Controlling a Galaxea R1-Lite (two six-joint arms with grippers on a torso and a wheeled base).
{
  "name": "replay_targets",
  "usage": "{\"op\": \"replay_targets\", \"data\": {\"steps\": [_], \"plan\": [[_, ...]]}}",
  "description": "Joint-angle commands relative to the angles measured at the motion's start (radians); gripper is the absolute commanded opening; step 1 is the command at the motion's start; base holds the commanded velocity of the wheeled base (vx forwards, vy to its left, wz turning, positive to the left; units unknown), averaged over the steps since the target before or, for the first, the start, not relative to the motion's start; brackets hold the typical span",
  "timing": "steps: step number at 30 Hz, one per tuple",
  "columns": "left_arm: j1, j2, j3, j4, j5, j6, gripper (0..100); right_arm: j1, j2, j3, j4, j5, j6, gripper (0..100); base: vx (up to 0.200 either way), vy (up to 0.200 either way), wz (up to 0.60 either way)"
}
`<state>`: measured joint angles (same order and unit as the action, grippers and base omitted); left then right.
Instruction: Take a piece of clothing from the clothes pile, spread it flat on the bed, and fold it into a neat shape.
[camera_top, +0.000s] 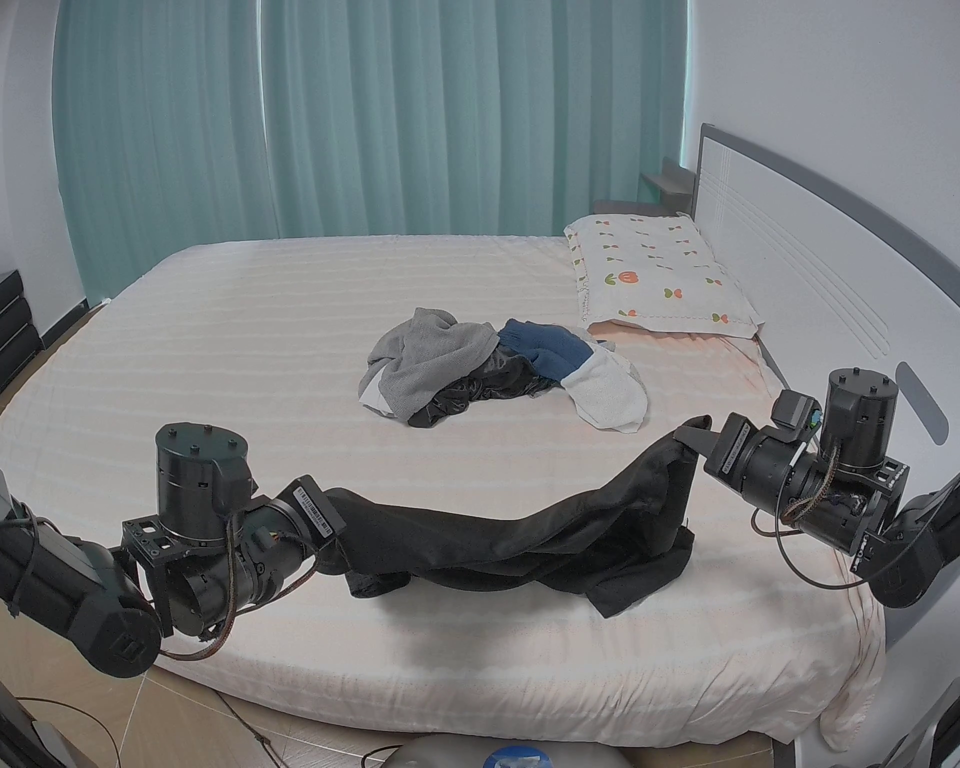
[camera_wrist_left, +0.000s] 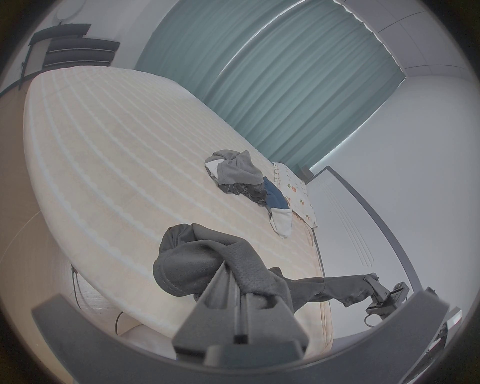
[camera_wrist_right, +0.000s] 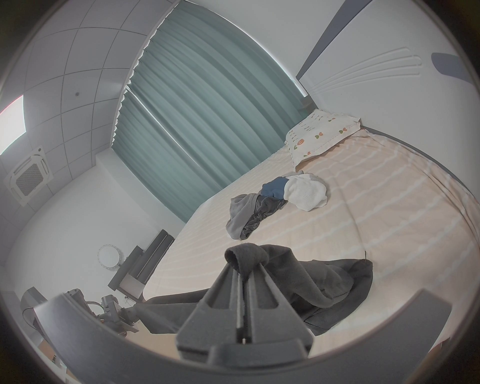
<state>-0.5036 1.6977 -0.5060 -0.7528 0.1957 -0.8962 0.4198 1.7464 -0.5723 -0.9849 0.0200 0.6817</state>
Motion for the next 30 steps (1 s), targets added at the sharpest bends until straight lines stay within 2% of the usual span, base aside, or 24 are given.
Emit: {"op": "replay_targets", "data": {"steps": [1, 10, 12, 15, 30], "plan": [[0.025, -0.007, -0.009, 0.0, -0.001, 0.0, 0, 0.002, 0.005, -0.008, 0.0, -0.032, -0.004, 0, 0.0, 0.2, 0.0], [0.025, -0.035, -0.011, -0.002, -0.001, 0.002, 0, 0.03, 0.024, -0.023, -0.044, -0.104, -0.005, 0, 0.0, 0.2, 0.0], [0.027, -0.05, -0.011, -0.002, 0.001, 0.002, 0, 0.033, 0.048, -0.031, -0.101, -0.155, -0.008, 0, 0.0, 0.2, 0.0], [0.027, -0.064, -0.011, -0.002, 0.001, 0.003, 0, 0.036, 0.067, -0.034, -0.152, -0.186, -0.019, 0, 0.0, 0.2, 0.0], [0.043, -0.087, -0.013, -0.003, -0.001, 0.003, 0, 0.033, 0.061, -0.032, -0.262, -0.187, -0.021, 0, 0.0, 0.2, 0.0]]}}
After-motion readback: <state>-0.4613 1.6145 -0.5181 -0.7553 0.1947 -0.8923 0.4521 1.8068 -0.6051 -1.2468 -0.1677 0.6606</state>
